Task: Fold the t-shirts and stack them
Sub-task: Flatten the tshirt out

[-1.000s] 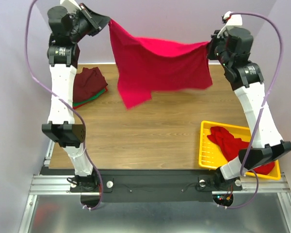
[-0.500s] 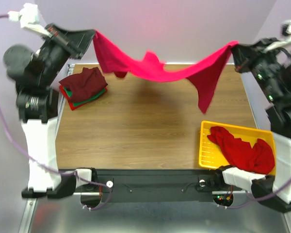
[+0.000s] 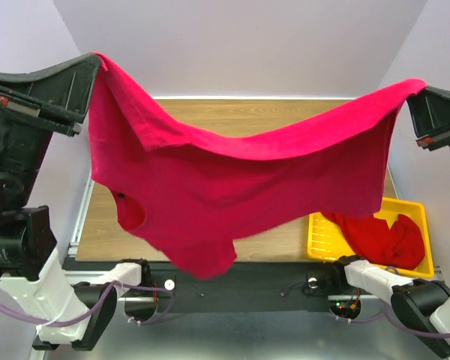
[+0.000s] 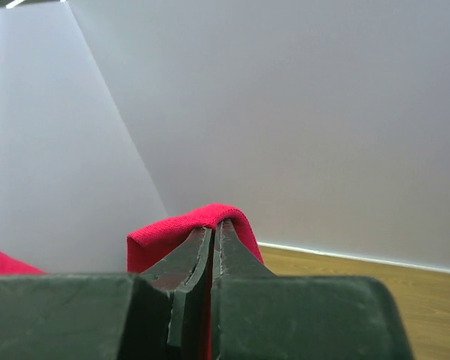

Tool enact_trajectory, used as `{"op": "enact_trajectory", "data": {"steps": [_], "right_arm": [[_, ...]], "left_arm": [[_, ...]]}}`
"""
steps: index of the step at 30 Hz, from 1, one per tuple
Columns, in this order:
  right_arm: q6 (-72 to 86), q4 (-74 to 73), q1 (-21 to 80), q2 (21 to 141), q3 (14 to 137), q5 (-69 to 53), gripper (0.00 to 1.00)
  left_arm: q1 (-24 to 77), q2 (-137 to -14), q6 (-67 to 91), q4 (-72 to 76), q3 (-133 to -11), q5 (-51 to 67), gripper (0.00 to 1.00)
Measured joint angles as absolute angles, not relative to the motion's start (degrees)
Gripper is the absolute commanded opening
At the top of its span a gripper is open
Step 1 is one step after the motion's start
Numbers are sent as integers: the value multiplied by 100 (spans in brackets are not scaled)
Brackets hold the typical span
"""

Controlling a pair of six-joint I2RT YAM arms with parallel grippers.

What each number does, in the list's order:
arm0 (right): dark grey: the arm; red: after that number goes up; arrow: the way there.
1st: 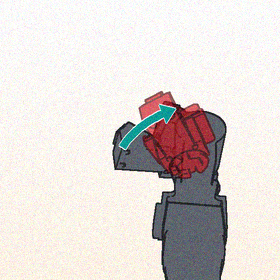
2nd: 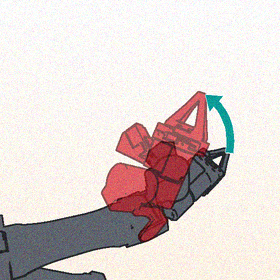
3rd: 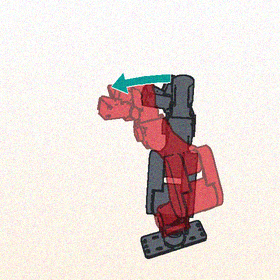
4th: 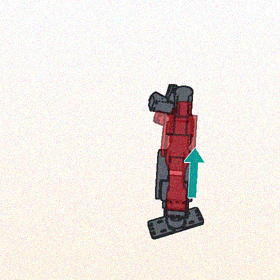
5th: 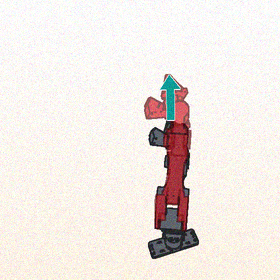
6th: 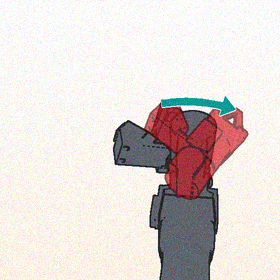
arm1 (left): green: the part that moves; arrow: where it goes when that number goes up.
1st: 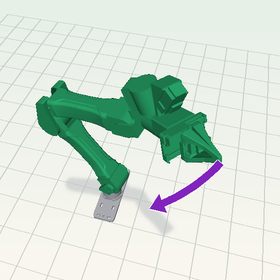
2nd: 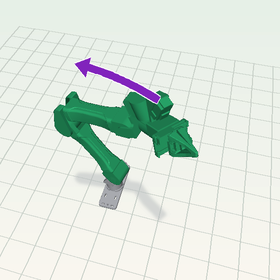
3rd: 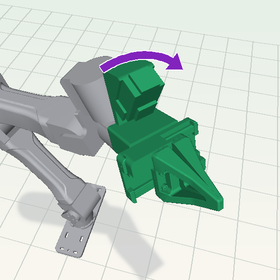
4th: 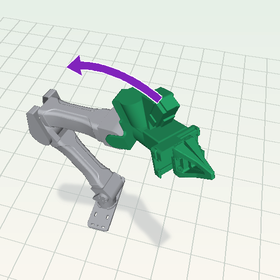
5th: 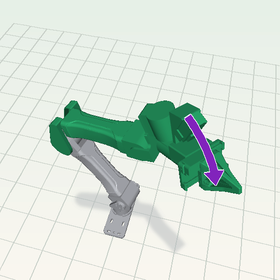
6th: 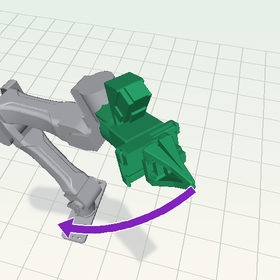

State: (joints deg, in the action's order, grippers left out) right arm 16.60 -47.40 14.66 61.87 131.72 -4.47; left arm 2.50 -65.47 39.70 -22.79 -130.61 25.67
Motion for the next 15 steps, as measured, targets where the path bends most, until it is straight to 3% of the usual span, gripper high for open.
{"op": "enact_trajectory", "data": {"steps": [6,15], "right_arm": [[2045,-4768,1466,6086,12796,-213,1],[2661,-4646,1466,6069,9157,336,0]], "left_arm": [[250,-6497,4215,-2169,-12464,2746,0],[257,-7343,4005,-1975,-9926,2764,0]]}}
